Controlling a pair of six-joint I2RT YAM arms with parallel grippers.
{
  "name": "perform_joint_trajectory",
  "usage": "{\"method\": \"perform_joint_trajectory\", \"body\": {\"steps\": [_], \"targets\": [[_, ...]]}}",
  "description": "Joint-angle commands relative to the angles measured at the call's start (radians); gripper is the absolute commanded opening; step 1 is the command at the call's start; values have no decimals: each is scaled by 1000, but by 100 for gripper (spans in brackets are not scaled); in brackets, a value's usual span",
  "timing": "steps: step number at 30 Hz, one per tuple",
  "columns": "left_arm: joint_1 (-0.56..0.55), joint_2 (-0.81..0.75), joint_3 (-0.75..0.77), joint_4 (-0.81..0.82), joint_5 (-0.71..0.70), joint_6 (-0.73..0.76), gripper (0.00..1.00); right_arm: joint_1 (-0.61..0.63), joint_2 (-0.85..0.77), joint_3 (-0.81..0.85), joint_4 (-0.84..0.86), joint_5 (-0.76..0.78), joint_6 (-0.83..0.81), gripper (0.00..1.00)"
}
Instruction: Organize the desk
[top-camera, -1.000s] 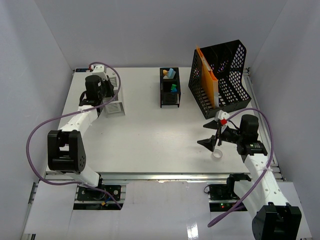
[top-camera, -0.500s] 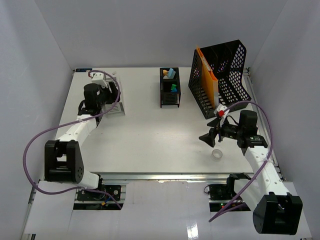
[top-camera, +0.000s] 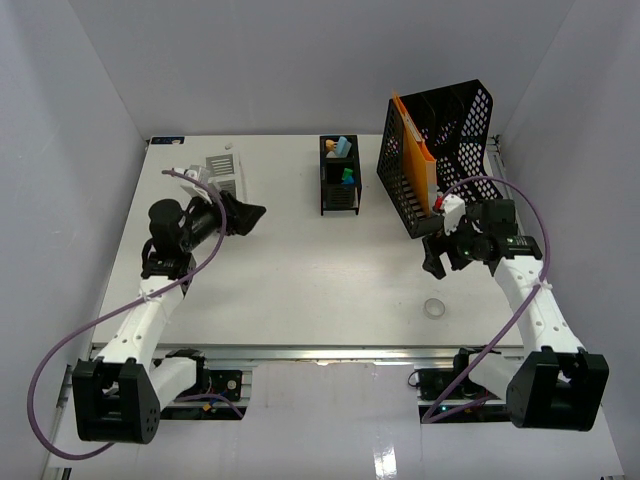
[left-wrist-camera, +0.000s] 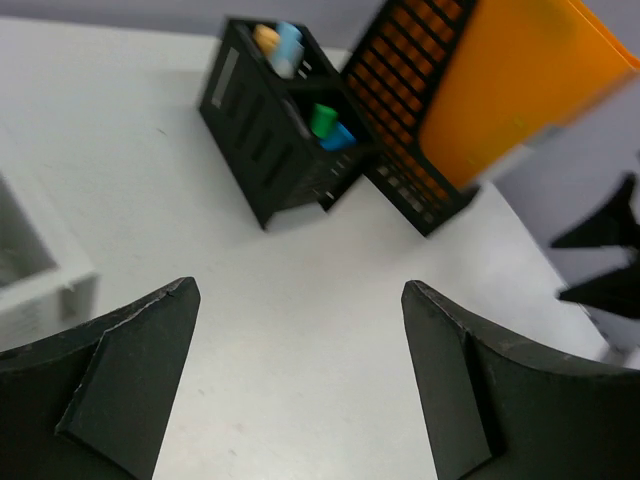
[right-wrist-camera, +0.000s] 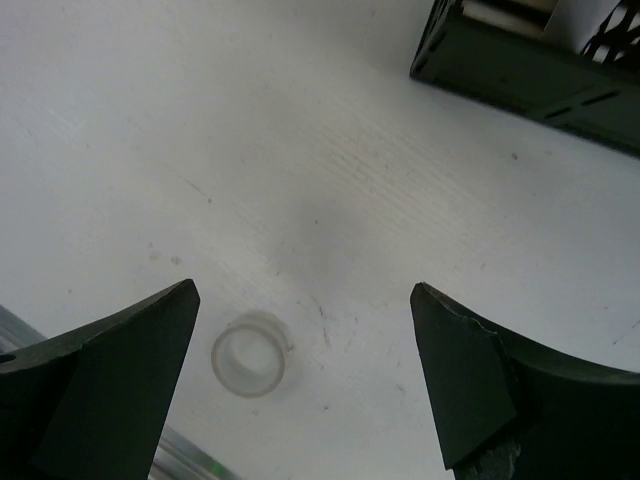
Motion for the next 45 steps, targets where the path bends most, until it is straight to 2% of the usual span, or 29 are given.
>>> {"method": "perform_joint_trajectory", "body": {"steps": [1,6,8,11,17,29,30,33,36,39,43,45], "targets": [[3,-99,-68,-3,221,-74,95,-24,78,96,-336,16,-313,93],[4,-154,-99,16,260,-85,98,-24,96,19,-365,47,-586,98],[4,-148,-98,17,277,-92,98,-24,98,-23,-340,48,-664,95],[4,-138,-101,34,301,-109,98,-24,125,-70,-284,41,-697,91],[4,-127,-128,103,364,-151,98,-22,221,-97,-176,12,-663,72],[1,-76,-238,461,496,-403,96,-9,301,-170,-5,25,-560,51],[-1,-70,-247,473,498,-417,95,-9,300,-176,1,23,-557,48],[-24,-63,-284,519,497,-474,92,-9,292,-197,12,11,-552,29],[-94,-82,-327,482,425,-468,91,-9,288,-205,9,-8,-547,17],[-280,-82,-338,420,261,-425,91,-9,281,-198,-11,-40,-543,9],[-534,-10,-340,457,5,-451,91,-9,236,-158,-55,-99,-507,8],[-593,30,-325,496,-63,-461,92,-9,213,-143,-77,-130,-489,8]]}}
